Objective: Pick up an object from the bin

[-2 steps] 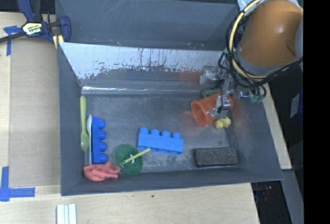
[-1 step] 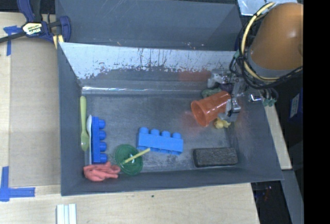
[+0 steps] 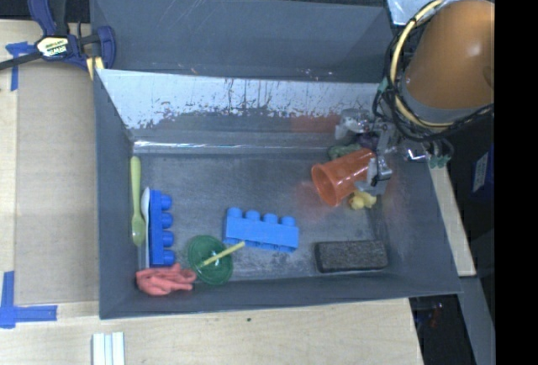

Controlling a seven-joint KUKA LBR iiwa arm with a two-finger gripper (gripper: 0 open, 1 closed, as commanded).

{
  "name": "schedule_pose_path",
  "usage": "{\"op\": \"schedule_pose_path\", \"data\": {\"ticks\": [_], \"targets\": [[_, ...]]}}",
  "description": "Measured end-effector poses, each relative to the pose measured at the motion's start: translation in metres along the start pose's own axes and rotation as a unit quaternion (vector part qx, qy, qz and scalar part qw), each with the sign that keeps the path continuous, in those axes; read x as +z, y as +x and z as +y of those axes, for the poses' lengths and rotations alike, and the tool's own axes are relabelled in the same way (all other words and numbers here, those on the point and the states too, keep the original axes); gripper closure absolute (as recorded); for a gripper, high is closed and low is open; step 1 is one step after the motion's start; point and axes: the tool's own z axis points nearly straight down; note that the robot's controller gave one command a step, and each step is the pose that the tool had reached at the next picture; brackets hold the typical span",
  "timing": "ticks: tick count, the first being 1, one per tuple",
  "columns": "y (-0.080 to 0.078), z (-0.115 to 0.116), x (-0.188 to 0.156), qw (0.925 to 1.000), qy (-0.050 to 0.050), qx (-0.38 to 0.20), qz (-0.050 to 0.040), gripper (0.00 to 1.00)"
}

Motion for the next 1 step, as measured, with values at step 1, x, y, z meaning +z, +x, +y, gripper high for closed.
{"op": "schedule_pose_path", "data": {"ticks": [1], "targets": [[-0.0049, -0.0039, 0.0388, 0.9975, 0.0, -0.071, -0.0018, 0.0]]}}
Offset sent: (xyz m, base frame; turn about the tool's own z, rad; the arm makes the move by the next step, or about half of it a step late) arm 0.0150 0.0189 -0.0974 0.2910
